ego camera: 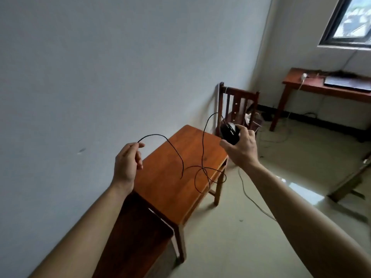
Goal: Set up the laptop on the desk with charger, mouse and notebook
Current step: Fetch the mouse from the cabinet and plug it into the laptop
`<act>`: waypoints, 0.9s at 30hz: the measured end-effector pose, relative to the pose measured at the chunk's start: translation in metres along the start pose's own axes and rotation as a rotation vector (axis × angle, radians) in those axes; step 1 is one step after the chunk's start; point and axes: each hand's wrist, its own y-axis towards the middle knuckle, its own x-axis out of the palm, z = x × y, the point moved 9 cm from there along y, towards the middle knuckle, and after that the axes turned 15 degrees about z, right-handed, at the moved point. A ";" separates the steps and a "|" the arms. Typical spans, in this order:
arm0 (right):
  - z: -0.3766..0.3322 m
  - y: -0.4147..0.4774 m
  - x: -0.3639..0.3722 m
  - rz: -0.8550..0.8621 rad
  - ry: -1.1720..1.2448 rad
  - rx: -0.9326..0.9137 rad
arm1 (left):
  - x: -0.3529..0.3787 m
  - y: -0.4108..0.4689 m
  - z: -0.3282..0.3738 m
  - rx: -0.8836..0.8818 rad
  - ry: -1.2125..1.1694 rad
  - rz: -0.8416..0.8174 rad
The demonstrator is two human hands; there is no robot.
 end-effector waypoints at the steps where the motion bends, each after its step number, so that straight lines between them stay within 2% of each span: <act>1: 0.011 0.014 -0.015 0.013 0.004 -0.005 | 0.024 -0.003 0.001 -0.018 -0.012 -0.015; 7: 0.117 0.117 -0.132 0.130 -0.043 0.010 | 0.226 -0.033 0.008 -0.072 -0.088 -0.150; 15: 0.263 0.221 -0.239 0.292 -0.155 0.185 | 0.468 -0.075 0.005 -0.157 -0.094 -0.358; 19: 0.315 0.272 -0.250 0.352 -0.150 0.251 | 0.563 -0.071 0.000 -0.193 -0.104 -0.437; 24: 0.365 0.373 -0.235 0.412 -0.196 0.249 | 0.702 -0.028 -0.016 -0.214 -0.156 -0.521; 27: 0.388 0.433 -0.231 0.440 -0.207 0.308 | 0.783 -0.001 -0.024 -0.269 -0.168 -0.587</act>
